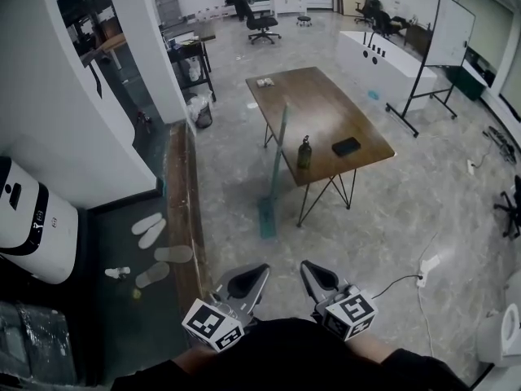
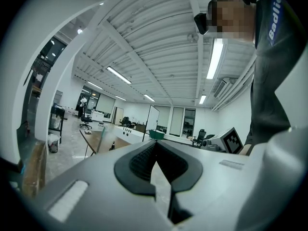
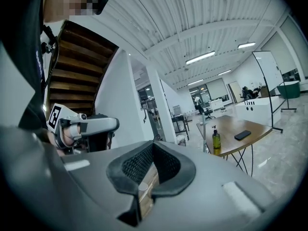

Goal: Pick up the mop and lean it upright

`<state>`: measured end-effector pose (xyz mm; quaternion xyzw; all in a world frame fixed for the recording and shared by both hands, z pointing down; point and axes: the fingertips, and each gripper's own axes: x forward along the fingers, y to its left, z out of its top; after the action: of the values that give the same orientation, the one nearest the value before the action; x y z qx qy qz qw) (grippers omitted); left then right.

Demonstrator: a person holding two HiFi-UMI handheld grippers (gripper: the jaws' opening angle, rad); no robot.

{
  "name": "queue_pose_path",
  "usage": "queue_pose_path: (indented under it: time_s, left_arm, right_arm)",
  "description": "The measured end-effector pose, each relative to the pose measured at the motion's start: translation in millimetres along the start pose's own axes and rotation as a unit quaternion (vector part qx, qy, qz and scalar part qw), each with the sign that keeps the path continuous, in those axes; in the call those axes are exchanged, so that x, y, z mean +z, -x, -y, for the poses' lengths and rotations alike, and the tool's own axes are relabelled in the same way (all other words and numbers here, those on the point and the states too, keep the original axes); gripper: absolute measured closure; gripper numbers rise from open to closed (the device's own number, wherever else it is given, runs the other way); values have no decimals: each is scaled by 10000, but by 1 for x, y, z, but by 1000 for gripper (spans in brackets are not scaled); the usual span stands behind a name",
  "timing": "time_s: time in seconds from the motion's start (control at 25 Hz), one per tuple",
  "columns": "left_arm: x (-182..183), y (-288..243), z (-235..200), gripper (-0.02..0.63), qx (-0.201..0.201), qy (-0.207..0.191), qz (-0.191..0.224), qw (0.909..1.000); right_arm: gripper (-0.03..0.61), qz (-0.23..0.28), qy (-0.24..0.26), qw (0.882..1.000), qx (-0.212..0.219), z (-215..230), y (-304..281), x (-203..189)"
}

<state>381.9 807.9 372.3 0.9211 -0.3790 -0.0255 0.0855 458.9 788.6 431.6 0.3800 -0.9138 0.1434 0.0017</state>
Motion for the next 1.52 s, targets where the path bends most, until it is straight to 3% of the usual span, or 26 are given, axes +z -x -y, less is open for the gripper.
queue_pose_path:
  time_s: [0.28,0.52,1.16,1.52]
  left_arm:
    - [-2,-10,-12,594,111,53,22,9999]
    - [-3,-20,-48,594,56,178,78,9998]
    - [49,-35,-260,594,-282,196,230,9991]
    - [56,-38,-332,594,-255,426,231,9985]
  right_arm:
    - [574,-115,2,9999,94,11,-12,-3]
    - [574,-183,108,9998,-11,24,-44,-2]
    - [574,-186,340,9966,-722,51,-242,43]
    - [574,-176,421,9923,-1151,78,-297,65]
